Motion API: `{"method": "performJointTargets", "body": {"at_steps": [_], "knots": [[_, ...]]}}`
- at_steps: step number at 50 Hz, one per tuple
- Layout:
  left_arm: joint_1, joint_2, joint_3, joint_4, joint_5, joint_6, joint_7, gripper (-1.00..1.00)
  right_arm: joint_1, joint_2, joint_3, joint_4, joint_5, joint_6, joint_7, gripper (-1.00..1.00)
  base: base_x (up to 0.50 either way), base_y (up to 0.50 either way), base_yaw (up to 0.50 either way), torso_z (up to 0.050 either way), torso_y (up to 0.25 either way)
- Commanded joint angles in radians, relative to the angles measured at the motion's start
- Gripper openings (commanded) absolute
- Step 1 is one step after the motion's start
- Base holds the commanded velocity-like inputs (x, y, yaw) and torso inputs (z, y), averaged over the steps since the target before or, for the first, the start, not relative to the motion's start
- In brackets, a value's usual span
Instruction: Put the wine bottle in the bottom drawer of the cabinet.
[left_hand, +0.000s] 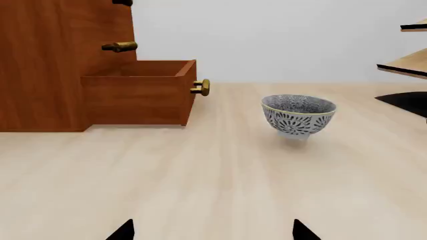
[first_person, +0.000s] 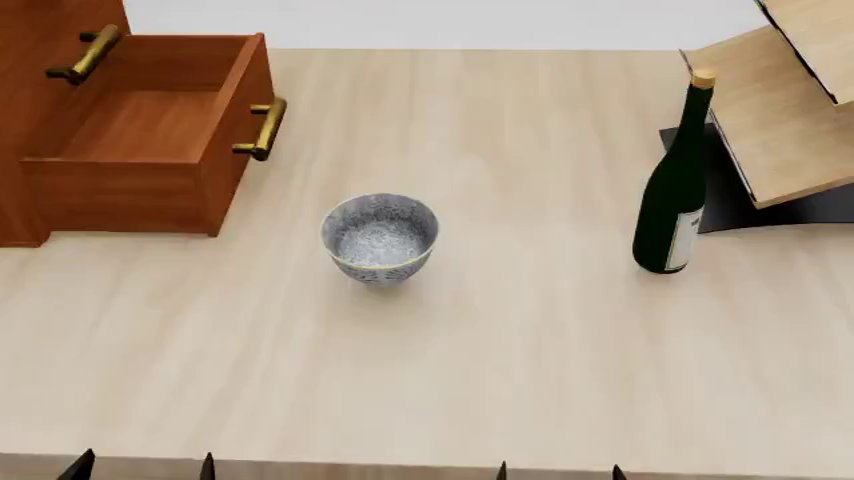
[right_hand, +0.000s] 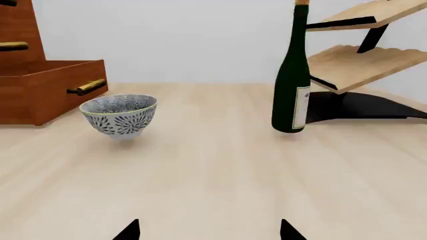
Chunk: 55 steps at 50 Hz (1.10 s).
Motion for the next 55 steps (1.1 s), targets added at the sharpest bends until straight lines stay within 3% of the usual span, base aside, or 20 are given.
{"method": "performJointTargets", "body": {"at_steps": [1, 17, 55], "knots": [[0.005, -0.019, 0.02, 0.014, -0.019, -0.009, -0.021, 1.0, -0.003, 0.012, -0.016, -0.007, 0.012, 0.004, 0.016, 1.0, 0.0, 0.0, 0.0, 0.0, 0.0], [-0.005, -0.058, 0.071, -0.006, -0.058, -0.001, -0.054, 1.0, 0.006, 0.053, -0.068, 0.015, 0.052, -0.012, 0.069, 1.0, 0.0, 0.0, 0.0, 0.002, 0.0], [-0.002, -0.099, 0.134, -0.004, -0.094, 0.018, -0.105, 1.0, 0.006, 0.099, -0.122, 0.021, 0.098, -0.042, 0.124, 1.0, 0.0, 0.0, 0.0, 0.05, 0.0]]}}
